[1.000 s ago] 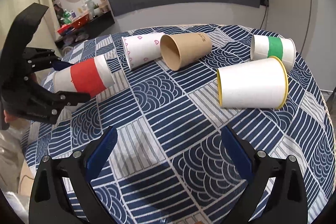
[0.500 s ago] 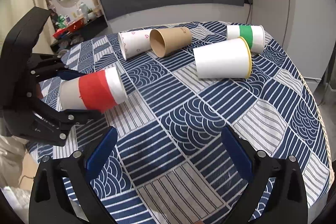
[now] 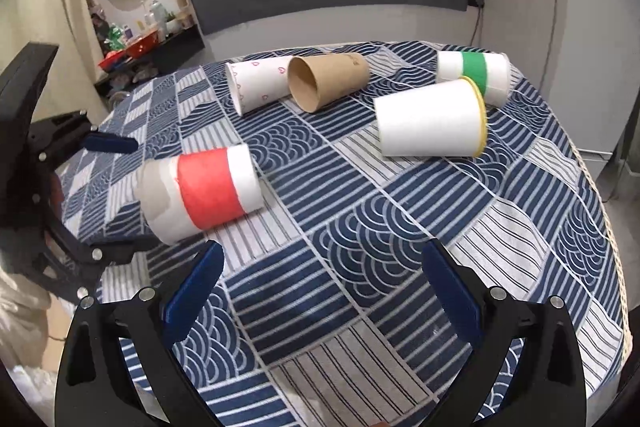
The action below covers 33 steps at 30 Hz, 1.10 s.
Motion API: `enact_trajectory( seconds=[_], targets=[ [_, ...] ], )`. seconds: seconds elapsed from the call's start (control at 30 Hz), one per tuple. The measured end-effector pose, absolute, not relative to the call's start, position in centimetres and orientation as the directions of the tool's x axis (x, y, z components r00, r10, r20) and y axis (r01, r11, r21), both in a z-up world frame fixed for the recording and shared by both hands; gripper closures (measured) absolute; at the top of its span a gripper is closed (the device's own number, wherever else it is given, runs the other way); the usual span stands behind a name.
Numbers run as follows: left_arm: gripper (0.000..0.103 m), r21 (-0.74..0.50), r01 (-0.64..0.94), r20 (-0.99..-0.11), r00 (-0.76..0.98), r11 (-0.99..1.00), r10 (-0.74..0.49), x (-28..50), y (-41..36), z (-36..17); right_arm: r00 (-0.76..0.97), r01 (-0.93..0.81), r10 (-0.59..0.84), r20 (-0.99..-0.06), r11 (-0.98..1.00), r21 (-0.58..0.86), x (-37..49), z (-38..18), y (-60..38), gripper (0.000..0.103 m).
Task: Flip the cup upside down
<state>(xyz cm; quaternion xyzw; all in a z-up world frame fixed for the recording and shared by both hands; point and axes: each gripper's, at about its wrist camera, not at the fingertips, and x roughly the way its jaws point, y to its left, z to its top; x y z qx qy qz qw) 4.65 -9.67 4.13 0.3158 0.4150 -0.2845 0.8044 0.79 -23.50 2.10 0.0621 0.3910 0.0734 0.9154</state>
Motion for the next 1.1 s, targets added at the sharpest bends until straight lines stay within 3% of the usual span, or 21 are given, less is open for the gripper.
enact_trajectory(
  seconds=[0.33,0.57,0.83,1.1],
  targets=[
    [0.006,0.248,0.627,-0.818,0.543,0.739,-0.186,3.4,-4.0,4.0,0.481,-0.103,0.478,-0.735,0.863,0.494,6.8,2.0,-21.6,0.008],
    [0.006,0.256,0.594,-0.814,0.558,0.762,-0.162,2.9,-1.1,2.8,0.376,0.034,0.575,-0.726,0.775,0.631,9.7,0.1,-21.3,0.008],
    [0.006,0.331,0.556,-0.792,0.603,0.763,-0.095,2.4,1.0,1.9,0.309,0.133,0.644,-0.7,0.699,0.702,10.8,-1.4,-21.0,0.008],
    [0.006,0.315,0.603,-0.804,0.579,0.733,-0.131,1.3,0.7,1.5,0.292,0.233,0.691,-0.661,0.619,0.75,12.7,-3.3,-20.6,0.009]
  ],
)
